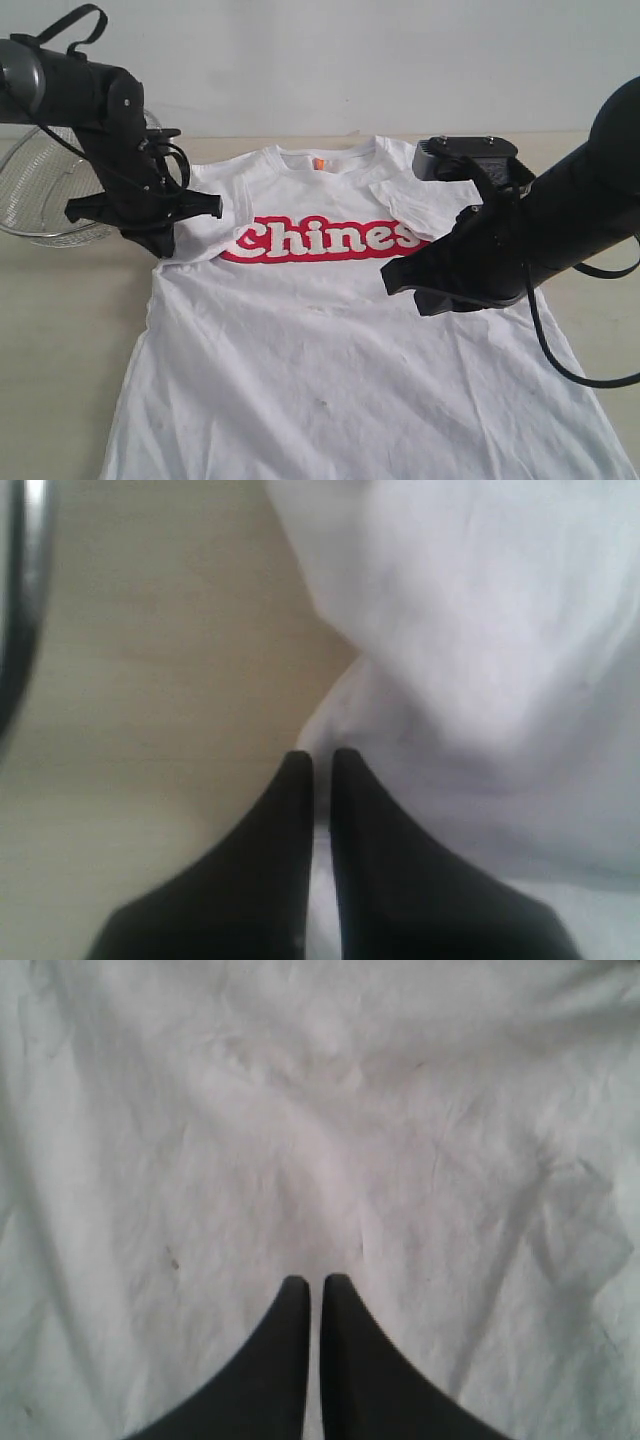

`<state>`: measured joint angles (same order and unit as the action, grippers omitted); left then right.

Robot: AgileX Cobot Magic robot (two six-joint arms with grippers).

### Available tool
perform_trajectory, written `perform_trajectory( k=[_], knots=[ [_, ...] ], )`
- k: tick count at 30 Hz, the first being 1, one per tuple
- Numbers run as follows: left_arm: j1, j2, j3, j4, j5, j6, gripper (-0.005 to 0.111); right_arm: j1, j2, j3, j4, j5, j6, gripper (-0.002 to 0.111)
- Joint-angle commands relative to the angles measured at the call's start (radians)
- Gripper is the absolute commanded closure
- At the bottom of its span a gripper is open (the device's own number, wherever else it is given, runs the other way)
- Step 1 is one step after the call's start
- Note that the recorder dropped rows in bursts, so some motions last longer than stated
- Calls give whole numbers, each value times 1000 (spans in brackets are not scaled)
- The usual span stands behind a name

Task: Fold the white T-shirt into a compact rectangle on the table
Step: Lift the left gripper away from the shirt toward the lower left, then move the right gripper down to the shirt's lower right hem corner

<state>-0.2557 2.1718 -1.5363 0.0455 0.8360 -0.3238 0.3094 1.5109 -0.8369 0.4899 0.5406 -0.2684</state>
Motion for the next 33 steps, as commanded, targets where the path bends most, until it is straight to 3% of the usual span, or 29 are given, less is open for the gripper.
perform_trajectory(
  k=[1,6,13,22,27,33],
  knots=[
    [1,-67,14,-91,-7,82,102,3,-15,0,-2,-7,-3,108],
    [1,-108,14,-319,-1,247,102,3,-15,0,-2,-7,-3,108],
    [1,-259,59,-348,4,265,102,3,-15,0,-2,-7,-3,108],
    [-1,-615,424,-418,-120,349,102,3,-15,0,-2,-7,-3,108],
    [-1,-813,679,-593,-214,476,102,3,-15,0,-2,-7,-3,108],
    [-1,-993,861,-731,-216,590,102,3,-15,0,-2,-41,-3,108]
  ],
)
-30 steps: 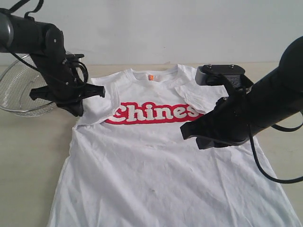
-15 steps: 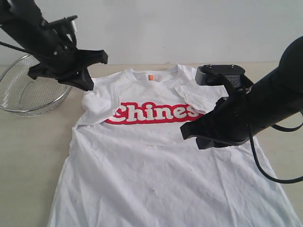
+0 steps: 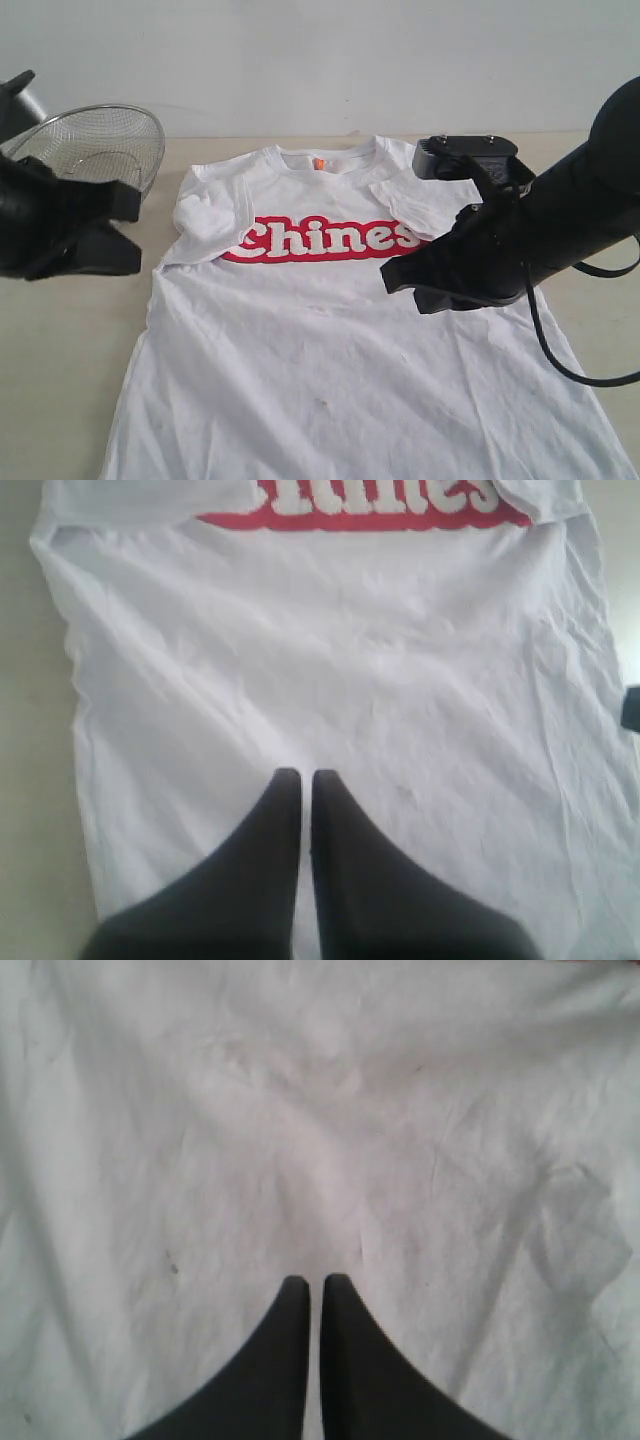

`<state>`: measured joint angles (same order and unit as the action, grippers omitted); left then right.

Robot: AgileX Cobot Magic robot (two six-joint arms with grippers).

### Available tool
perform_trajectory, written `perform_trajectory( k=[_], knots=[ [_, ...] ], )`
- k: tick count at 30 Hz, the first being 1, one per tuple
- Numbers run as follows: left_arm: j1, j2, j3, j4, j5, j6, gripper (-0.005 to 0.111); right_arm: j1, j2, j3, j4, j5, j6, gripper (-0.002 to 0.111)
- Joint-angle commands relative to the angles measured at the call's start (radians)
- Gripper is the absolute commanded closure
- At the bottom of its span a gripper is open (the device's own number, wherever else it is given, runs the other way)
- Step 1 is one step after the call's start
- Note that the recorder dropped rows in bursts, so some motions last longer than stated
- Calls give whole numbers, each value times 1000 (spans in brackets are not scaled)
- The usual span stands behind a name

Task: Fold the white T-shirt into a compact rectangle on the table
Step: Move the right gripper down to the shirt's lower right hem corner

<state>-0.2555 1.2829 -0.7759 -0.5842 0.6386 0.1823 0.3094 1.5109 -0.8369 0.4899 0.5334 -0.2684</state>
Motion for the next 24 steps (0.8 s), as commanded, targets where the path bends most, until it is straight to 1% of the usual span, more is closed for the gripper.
perform_trajectory(
  k=[1,6,13,16,20,24],
  knots=[
    [-1,-127,122,-118,-19,96,102,3,-15,0,-2,-44,-3,108],
    [-1,-204,179,-190,-5,155,102,3,-15,0,-2,-119,0,108],
    [-1,-249,192,-204,22,178,102,3,-15,0,2,-112,9,108],
    [-1,-249,192,-228,20,178,102,3,-13,0,-2,-104,-23,108],
    [-1,-249,192,-230,69,202,102,-7,-13,-2,-5,-69,-38,108],
    [-1,-249,194,-230,135,214,102,-73,-17,-3,-5,38,-50,108]
  ],
)
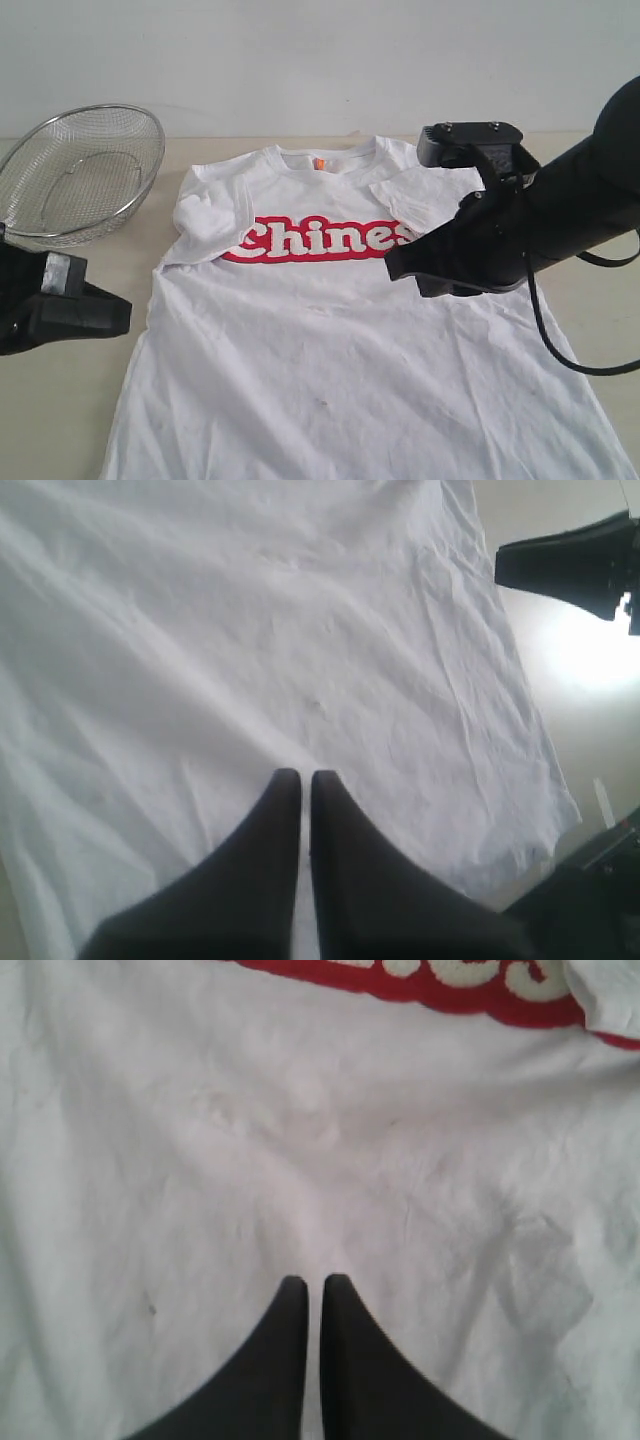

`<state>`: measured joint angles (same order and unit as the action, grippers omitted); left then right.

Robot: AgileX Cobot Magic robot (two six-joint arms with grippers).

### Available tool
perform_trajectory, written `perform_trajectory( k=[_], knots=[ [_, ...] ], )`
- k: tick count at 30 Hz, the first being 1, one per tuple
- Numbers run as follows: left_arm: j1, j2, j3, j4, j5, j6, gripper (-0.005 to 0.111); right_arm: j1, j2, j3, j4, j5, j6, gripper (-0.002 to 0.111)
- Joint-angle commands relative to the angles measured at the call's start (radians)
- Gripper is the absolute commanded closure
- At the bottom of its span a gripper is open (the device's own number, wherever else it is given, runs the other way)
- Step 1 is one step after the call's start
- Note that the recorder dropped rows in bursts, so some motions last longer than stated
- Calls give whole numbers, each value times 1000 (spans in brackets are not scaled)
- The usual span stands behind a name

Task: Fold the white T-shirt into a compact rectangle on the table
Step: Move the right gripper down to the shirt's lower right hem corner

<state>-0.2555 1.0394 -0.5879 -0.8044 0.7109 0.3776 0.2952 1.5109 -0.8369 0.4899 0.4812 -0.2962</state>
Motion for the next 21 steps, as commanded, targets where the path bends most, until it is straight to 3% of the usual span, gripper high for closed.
perform_trajectory(
  k=[1,9,16,18,21],
  knots=[
    [-1,-5,6,-8,72,19,102,-85,-21,-3,-5,121,-30,108],
    [-1,-5,40,19,142,33,102,-266,-144,2,-75,347,8,108],
    [-1,-5,192,16,80,77,102,-275,-270,80,-139,443,91,106],
    [-1,-5,220,16,70,83,102,-275,-271,89,-162,481,118,97],
    [-1,-5,222,0,77,83,102,-275,-272,101,-175,535,122,71]
  ],
)
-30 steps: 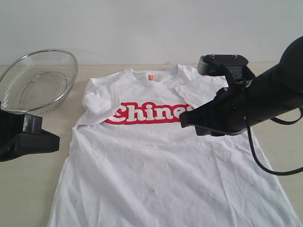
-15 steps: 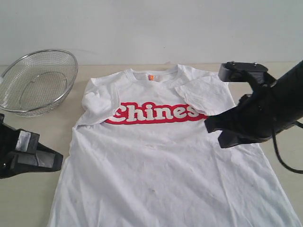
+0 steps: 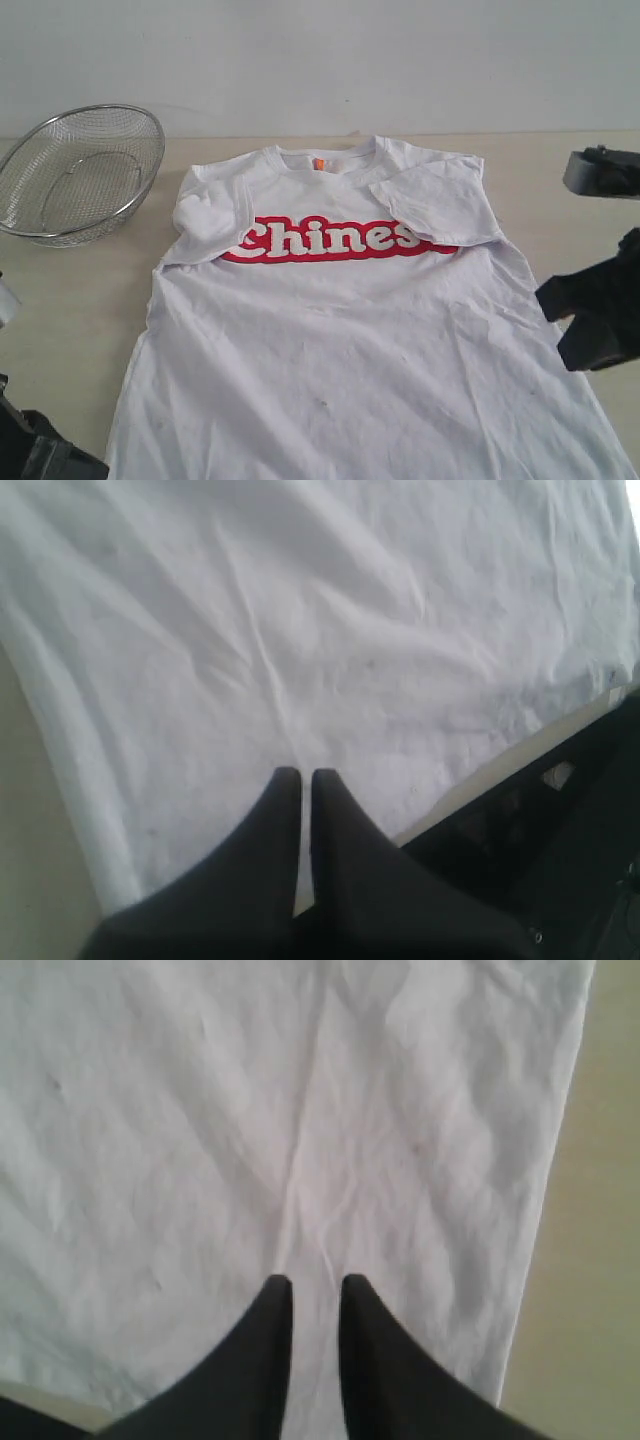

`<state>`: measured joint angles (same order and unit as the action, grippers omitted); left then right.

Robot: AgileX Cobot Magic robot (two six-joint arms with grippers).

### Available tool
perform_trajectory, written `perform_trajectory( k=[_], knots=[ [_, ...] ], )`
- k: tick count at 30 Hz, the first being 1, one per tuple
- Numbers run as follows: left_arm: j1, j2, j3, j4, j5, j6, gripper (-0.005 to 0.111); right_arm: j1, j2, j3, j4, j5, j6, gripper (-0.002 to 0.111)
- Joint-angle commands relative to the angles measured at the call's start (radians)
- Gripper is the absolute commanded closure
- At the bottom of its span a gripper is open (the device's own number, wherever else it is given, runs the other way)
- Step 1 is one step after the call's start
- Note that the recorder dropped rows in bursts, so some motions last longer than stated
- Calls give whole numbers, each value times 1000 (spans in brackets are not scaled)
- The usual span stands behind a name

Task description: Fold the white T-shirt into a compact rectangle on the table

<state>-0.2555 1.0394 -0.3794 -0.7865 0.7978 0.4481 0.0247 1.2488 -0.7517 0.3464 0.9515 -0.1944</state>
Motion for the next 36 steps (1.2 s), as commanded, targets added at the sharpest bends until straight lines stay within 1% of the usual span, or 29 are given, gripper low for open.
perform_trajectory(
  k=[1,2,3,8,10,13,16,17,18,19,20,23,30,36],
  knots=[
    [-1,-5,10,-18,-5,6,102,-5,-10,15,-34,84,20,62],
    [-1,-5,9,-11,9,-11,102,-5,-10,15,-39,98,23,54],
    [-1,-5,8,-1,29,-48,102,-5,-10,15,-48,116,34,50],
    [-1,-5,8,51,166,-151,102,-5,-10,17,-57,193,58,51],
    [-1,-5,8,60,203,-153,102,-5,-10,24,-74,214,64,51],
    [-1,-5,8,118,185,-218,102,-5,-19,54,-159,206,128,51],
    [-1,-5,8,134,165,-237,102,-5,-21,121,-229,173,183,51],
    [-1,-5,8,160,121,-273,102,-5,-21,165,-231,126,186,51],
    [-1,-1,8,167,93,-273,102,-5,-21,186,-229,108,186,51],
    [-1,15,8,180,37,-273,102,-5,-19,222,-227,80,186,51],
    [-1,37,8,189,14,-273,102,-5,-19,225,-227,84,186,51],
    [-1,135,6,249,21,-365,102,-5,-19,225,-226,90,194,51],
    [-1,316,6,253,16,-352,102,-5,6,224,-256,95,238,51],
    [-1,381,6,253,7,-335,102,-5,65,224,-199,-26,242,51]
  ],
)
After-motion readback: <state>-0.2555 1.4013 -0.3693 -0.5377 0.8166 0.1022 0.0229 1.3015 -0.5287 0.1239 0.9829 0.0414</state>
